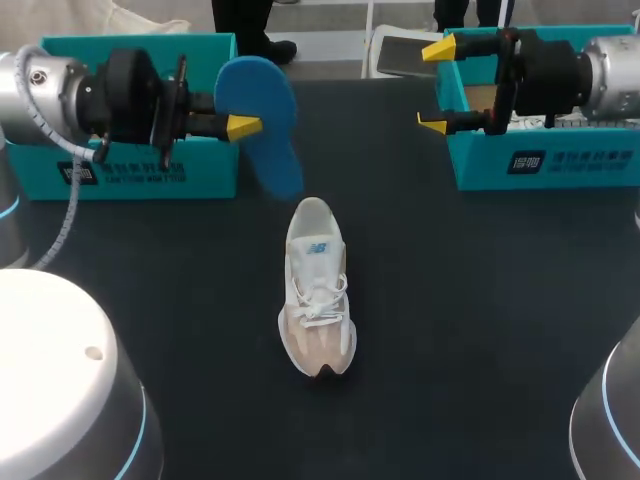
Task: Take the shoe out of the shoebox, open the shoe tongue, remove and reinsert the insole, then place the shoe into the shoebox
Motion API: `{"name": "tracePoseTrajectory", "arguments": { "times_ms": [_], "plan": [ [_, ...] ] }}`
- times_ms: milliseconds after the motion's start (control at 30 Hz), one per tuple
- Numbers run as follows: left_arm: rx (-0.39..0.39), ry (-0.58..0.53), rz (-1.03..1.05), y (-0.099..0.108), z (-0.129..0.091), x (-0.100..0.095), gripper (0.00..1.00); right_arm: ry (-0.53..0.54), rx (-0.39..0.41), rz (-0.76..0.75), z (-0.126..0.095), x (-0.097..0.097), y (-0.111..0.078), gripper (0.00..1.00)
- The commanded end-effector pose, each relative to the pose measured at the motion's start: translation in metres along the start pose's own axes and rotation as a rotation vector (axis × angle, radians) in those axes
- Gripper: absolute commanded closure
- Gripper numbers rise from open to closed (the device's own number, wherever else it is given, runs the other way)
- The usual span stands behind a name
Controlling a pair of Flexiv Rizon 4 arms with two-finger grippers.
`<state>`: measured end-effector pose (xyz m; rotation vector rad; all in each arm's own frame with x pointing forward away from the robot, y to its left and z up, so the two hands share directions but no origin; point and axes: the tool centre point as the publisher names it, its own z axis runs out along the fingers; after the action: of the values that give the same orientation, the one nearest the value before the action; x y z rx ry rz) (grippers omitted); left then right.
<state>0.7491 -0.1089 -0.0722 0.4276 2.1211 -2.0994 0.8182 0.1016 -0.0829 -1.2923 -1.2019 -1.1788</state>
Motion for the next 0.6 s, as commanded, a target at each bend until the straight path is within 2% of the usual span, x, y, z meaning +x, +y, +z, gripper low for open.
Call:
{"name": "tracePoseTrajectory", "arguments": {
  "times_ms": [33,367,400,500,533,567,600],
  "plan": [
    [0.009,-0.006,-0.157,0.0013,0.0005,-0.0012,1.00,-0.003,-0.001,0.001,0.0006,0.0004,-0.0003,0.00],
    [0.009,-0.006,-0.157,0.0013,0.0005,-0.0012,1.00,-0.003,-0.001,0.001,0.0006,0.0004,-0.0003,0.00],
    [0.026,0.008,-0.213,0.0001,0.0004,-0.0024,1.00,-0.003,-0.001,0.001,0.0006,0.0004,-0.0003,0.00],
    [0.000,0.032,-0.482,-0.0027,-0.0005,-0.0071,1.00,-0.003,-0.001,0.001,0.0006,0.0004,-0.0003,0.00],
    [-0.039,0.053,-0.584,-0.0034,-0.0004,-0.0085,1.00,-0.003,-0.001,0.001,0.0006,0.0004,-0.0003,0.00],
    [-0.030,0.070,-0.592,-0.0044,-0.0008,-0.0089,1.00,-0.003,-0.001,0.001,0.0006,0.0004,-0.0003,0.00],
    [-0.059,0.071,-0.683,-0.0054,-0.0010,-0.0093,1.00,-0.003,-0.001,0.001,0.0006,0.0004,-0.0003,0.00]
  ]
}}
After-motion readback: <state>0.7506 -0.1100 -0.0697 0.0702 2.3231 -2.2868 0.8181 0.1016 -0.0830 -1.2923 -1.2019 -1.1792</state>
